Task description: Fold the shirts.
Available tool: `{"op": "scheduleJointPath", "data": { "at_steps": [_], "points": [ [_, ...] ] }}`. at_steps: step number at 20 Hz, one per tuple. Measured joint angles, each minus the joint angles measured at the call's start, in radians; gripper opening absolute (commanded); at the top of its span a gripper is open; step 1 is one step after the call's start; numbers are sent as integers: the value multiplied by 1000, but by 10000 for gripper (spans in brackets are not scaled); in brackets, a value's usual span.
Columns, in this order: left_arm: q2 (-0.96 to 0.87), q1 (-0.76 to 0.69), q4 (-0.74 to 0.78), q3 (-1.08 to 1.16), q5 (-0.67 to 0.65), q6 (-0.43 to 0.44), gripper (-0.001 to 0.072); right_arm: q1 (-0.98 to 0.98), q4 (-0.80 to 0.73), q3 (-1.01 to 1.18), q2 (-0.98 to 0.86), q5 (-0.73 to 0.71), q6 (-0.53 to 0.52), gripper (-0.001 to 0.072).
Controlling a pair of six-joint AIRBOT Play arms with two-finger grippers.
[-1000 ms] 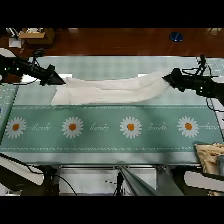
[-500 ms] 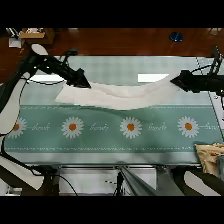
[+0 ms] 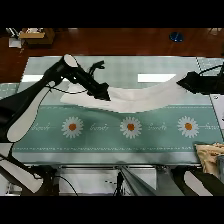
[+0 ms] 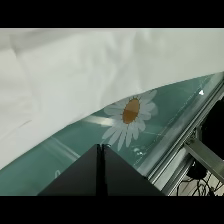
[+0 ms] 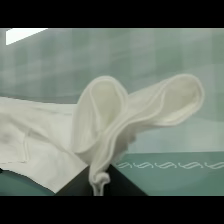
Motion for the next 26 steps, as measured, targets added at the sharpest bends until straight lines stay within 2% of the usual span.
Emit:
{"op": "scheduleJointPath", "data": {
  "at_steps": [9, 13, 17, 21, 26],
  "points": [
    [-18, -185, -66, -51, 254, -47, 21, 0, 2, 0, 137, 79, 34, 25],
    [-69, -264, -144, -53, 305, -62, 21, 0, 12, 0, 199, 98, 53, 25],
    [-101, -304, -243, -53, 335, -27, 19, 0, 16, 0, 234, 106, 67, 25],
    [-57, -195, -212, -53, 291, 16, 18, 21, 33, 0, 245, 106, 71, 25],
    [152, 135, -73, -53, 201, 35, 19, 183, 51, 0, 221, -16, 81, 25]
  ]
}}
